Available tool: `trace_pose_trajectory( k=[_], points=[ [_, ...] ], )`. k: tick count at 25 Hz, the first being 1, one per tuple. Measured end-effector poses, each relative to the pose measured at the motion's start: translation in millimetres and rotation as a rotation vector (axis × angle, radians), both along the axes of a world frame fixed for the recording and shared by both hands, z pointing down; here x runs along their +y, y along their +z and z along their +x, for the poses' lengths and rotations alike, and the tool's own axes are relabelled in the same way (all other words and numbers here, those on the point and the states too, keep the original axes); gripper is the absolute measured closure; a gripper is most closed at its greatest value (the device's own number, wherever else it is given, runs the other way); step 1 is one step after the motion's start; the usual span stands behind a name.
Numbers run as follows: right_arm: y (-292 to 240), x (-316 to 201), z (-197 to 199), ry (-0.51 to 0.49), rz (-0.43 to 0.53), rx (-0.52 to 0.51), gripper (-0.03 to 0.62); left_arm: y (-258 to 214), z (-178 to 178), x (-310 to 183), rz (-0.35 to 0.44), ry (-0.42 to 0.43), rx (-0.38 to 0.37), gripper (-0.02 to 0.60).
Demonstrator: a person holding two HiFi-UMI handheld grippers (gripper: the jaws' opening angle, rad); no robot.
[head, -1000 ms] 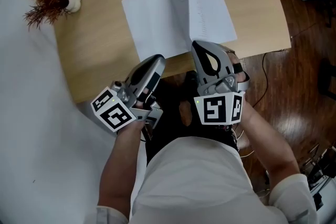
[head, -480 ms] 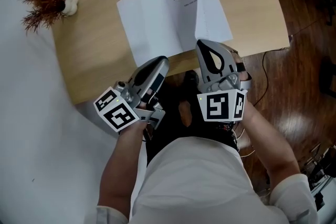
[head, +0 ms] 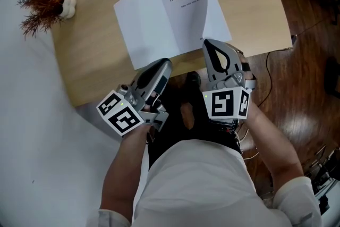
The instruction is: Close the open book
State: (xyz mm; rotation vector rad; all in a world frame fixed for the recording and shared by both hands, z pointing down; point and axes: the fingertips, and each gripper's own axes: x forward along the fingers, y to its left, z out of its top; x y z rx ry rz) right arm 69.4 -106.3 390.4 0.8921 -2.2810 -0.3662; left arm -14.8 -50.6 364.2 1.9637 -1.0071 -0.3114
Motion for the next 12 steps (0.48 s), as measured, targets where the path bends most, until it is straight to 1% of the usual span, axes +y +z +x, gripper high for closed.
trace_pose_trajectory(
  k=[4,12],
  points=[
    [8.2,-5.1,9.6,0.017,-0.014,0.009,0.592,3.0,5.2,-2.2,-0.003,0.001,-0.024,0.581],
    [19.5,-10.6,19.2,0.030,-0.035,0.019,0.592,11.3,16.6,-5.4,-0.024,0.018,-0.031,0.581]
  ],
)
